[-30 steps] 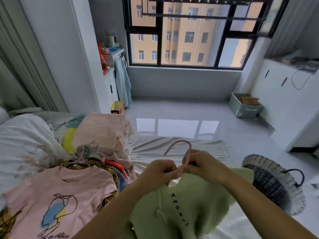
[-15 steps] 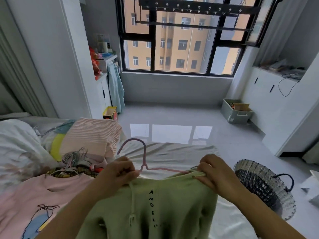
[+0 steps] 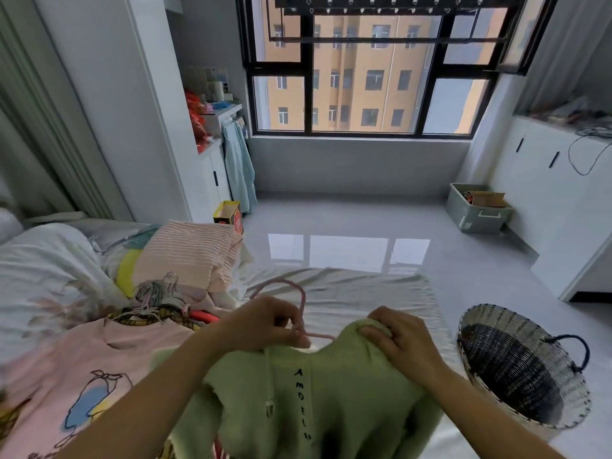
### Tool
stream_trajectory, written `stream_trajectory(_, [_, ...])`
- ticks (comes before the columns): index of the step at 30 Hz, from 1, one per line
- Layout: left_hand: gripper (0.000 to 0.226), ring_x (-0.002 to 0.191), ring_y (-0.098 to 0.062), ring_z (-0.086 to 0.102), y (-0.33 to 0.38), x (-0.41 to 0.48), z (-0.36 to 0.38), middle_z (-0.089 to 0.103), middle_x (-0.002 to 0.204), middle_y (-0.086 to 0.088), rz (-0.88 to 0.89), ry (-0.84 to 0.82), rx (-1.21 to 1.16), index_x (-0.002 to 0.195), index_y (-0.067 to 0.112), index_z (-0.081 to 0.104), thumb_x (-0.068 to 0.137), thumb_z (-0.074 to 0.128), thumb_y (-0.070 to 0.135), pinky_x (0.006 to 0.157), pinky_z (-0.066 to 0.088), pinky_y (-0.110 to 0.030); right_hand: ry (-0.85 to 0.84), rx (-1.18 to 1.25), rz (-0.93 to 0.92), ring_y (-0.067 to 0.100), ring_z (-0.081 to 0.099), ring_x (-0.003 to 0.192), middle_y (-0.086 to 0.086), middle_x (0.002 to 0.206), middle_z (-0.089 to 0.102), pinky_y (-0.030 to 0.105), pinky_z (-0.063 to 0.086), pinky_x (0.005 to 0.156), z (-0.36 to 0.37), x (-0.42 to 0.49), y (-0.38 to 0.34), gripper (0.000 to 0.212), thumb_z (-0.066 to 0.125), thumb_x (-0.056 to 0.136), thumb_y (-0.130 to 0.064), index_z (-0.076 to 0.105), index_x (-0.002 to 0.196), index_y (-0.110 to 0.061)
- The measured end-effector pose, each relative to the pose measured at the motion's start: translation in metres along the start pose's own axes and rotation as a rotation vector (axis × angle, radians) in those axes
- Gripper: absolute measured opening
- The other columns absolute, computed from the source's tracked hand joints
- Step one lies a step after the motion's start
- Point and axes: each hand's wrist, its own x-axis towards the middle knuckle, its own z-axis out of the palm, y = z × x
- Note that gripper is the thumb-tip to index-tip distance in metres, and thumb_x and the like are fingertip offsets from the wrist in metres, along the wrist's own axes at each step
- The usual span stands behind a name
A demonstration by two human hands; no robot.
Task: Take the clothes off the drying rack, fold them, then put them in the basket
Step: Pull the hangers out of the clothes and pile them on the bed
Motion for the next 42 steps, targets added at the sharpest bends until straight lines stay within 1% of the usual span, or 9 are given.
stream_trajectory(5, [0.020, 0.058, 0.010, 0.053, 0.002, 0.009, -0.007, 0.057, 0.057, 0.030, -0.054, 0.092, 0.001, 0.070, 0.019, 0.064, 0.089, 0.059, 0.021, 0.061, 0.037, -0.007, -0.363, -0.182, -0.139, -0.019, 0.046, 0.078, -0.036, 0.088, 0.053, 0.001, 0.030, 0.074, -0.022, 0.013, 0.005, 0.068, 0.029, 0.067, -0.089, 0.066, 0.104, -0.044])
stream_trajectory(8, [0.021, 0.069, 0.005, 0.054, -0.012, -0.004, -0.024, 0.056, 0.070, 0.030, -0.030, 0.154, -0.045, 0.058, 0.041, 0.064, 0.078, 0.058, 0.044, 0.067, 0.039, -0.009, -0.404, -0.232, -0.229, -0.017, 0.046, 0.070, -0.033, 0.079, 0.052, 0.000, 0.031, 0.063, -0.030, 0.015, 0.014, 0.058, 0.033, 0.081, -0.077, 0.070, 0.094, -0.034])
stream_trajectory(14, [0.017, 0.072, -0.011, 0.056, -0.051, -0.028, -0.061, 0.061, 0.074, 0.000, -0.172, 0.414, -0.316, 0.071, 0.017, 0.073, 0.080, 0.064, 0.029, 0.071, 0.043, -0.022, -0.370, 0.064, -0.218, 0.001, 0.047, 0.082, -0.018, 0.079, 0.049, 0.009, 0.035, 0.072, -0.030, 0.032, 0.004, 0.022, 0.056, 0.080, -0.065, 0.055, 0.079, -0.042])
stream_trajectory(17, [0.031, 0.066, -0.012, 0.057, -0.061, -0.032, -0.064, 0.062, 0.067, 0.000, -0.211, 0.425, -0.445, 0.065, 0.020, 0.072, 0.066, 0.075, 0.050, 0.063, 0.047, -0.020, -0.431, 0.336, -0.050, 0.007, 0.056, 0.082, -0.014, 0.083, 0.055, 0.013, 0.041, 0.074, -0.026, 0.035, -0.016, 0.029, 0.069, 0.067, -0.061, 0.060, 0.079, -0.036])
stream_trajectory(25, [0.055, 0.052, -0.010, 0.043, -0.071, -0.026, -0.045, 0.049, 0.058, -0.002, -0.217, 0.243, -0.562, 0.060, 0.010, 0.059, 0.047, 0.084, 0.058, 0.052, 0.035, -0.019, 0.027, 0.570, 0.213, 0.002, 0.044, 0.052, -0.010, 0.054, 0.046, 0.013, 0.036, 0.051, -0.013, 0.040, -0.025, 0.043, 0.066, 0.057, -0.048, 0.049, 0.060, -0.008])
stream_trajectory(30, [0.047, 0.062, -0.018, 0.052, -0.097, -0.037, -0.051, 0.060, 0.068, -0.010, -0.323, 0.434, -0.738, 0.069, 0.004, 0.069, 0.052, 0.085, 0.045, 0.055, 0.046, -0.022, -0.125, 0.256, -0.228, 0.000, 0.034, 0.052, -0.014, 0.057, 0.036, 0.014, 0.027, 0.049, -0.027, 0.037, -0.025, 0.043, 0.068, 0.074, -0.047, 0.041, 0.057, -0.018])
stream_trajectory(33, [0.036, 0.052, -0.019, 0.045, -0.108, -0.044, -0.055, 0.050, 0.048, -0.002, -0.277, 0.664, -0.988, 0.047, 0.014, 0.062, 0.080, 0.057, 0.029, 0.048, 0.047, -0.019, -0.180, -0.028, -0.484, 0.003, 0.030, 0.055, -0.015, 0.067, 0.033, 0.016, 0.027, 0.049, -0.030, 0.030, -0.015, 0.038, 0.056, 0.088, -0.049, 0.036, 0.067, -0.025])
stream_trajectory(38, [0.042, 0.038, -0.015, 0.041, -0.074, 0.001, -0.029, 0.036, 0.039, 0.001, -0.250, 0.756, -1.311, 0.054, 0.008, 0.052, 0.091, 0.052, 0.026, 0.047, 0.052, -0.023, -0.243, 0.134, -0.103, 0.005, 0.051, 0.066, -0.008, 0.078, 0.052, 0.014, 0.036, 0.058, -0.003, 0.026, -0.008, 0.042, 0.057, 0.078, -0.063, 0.055, 0.075, -0.021])
stream_trajectory(42, [0.021, 0.038, -0.009, 0.044, -0.019, 0.042, -0.001, 0.042, 0.043, 0.002, -0.140, 0.672, -1.210, 0.067, 0.005, 0.054, 0.085, 0.059, 0.014, 0.058, 0.054, -0.025, -0.190, 0.270, 0.167, 0.005, 0.058, 0.072, -0.009, 0.082, 0.063, 0.018, 0.043, 0.065, 0.029, 0.026, -0.020, 0.012, 0.066, 0.077, -0.030, 0.057, 0.084, -0.030])
